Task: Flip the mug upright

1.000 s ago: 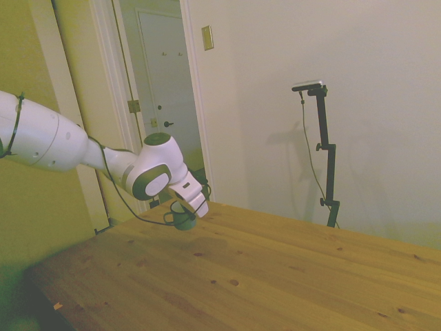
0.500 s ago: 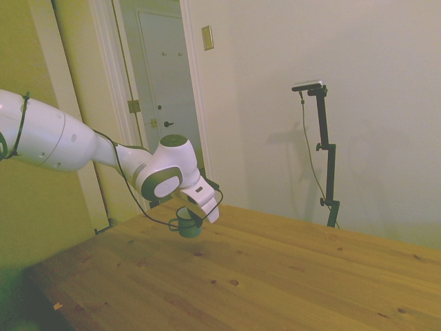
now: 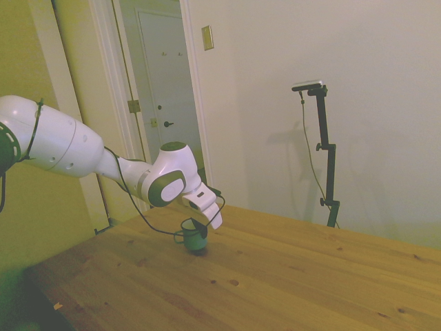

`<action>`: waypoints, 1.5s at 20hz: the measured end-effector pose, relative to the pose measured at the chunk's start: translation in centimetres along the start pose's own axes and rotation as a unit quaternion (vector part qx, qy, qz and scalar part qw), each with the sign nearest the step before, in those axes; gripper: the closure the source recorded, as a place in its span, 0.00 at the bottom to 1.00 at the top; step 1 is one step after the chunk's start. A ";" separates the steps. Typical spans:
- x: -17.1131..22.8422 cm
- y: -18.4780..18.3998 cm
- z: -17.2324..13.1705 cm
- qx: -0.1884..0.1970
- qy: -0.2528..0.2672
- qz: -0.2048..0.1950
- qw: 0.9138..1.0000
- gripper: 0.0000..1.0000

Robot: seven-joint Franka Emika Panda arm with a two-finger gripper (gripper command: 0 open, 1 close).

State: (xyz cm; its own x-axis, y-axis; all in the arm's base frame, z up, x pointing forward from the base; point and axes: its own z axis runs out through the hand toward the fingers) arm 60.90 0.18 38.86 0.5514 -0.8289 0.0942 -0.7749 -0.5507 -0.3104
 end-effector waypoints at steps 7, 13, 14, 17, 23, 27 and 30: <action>0.0 -0.2 0.6 -0.003 -0.001 0.000 1.000 0.00; 0.2 -0.1 0.5 -0.004 0.002 -0.002 1.000 0.00; 0.2 -0.2 0.5 -0.005 0.004 -0.005 1.000 0.00; 0.3 -0.2 0.4 -0.007 0.008 -0.008 1.000 0.00; -0.5 -1.2 -3.5 0.009 0.032 -0.030 0.999 0.00; -2.5 -0.7 -7.6 0.024 0.037 -0.040 0.998 0.00; -5.3 0.1 -9.6 0.031 0.037 -0.055 0.997 0.00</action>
State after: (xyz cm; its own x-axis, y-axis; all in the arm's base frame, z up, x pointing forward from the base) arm 54.92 3.54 47.38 0.6067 -0.7694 0.1997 -0.6887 -0.6343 -0.3513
